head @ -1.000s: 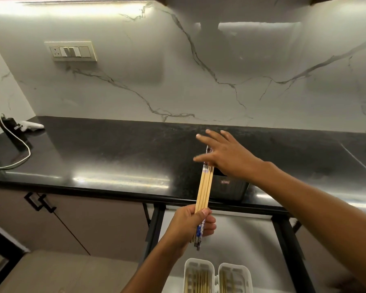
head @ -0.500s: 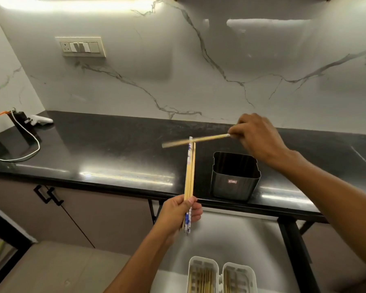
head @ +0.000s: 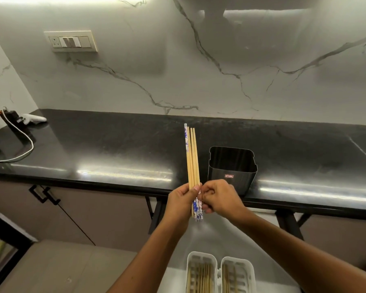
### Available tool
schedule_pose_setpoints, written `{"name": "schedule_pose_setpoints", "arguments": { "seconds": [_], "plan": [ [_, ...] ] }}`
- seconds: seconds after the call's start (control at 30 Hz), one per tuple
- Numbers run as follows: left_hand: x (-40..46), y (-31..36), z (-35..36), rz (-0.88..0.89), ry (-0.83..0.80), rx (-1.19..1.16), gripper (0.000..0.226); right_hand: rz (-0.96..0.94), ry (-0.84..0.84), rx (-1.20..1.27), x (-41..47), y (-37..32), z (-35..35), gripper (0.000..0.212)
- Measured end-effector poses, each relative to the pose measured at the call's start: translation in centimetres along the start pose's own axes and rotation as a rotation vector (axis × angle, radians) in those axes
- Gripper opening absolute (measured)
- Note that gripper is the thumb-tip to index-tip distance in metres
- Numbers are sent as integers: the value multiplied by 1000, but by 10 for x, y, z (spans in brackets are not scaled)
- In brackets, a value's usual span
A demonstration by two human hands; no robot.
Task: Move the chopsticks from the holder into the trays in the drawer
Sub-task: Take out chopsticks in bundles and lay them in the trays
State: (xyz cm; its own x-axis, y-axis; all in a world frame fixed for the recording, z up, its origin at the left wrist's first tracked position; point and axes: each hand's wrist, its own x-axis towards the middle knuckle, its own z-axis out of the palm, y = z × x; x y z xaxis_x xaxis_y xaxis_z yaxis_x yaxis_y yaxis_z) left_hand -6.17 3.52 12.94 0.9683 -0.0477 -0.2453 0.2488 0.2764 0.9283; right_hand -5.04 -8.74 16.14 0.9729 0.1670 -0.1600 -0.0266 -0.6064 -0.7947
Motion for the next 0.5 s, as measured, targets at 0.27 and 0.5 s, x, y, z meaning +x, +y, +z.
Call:
{"name": "schedule_pose_setpoints", "arguments": {
  "seconds": [0.27,0.5],
  "plan": [
    [-1,-12,-3,3,27,137,22,-54,-59,-352,4,-1,-3,17],
    [-3,-18,-9,-20,63,60,21,-670,248,-962,14,-49,-43,28]
  ]
}}
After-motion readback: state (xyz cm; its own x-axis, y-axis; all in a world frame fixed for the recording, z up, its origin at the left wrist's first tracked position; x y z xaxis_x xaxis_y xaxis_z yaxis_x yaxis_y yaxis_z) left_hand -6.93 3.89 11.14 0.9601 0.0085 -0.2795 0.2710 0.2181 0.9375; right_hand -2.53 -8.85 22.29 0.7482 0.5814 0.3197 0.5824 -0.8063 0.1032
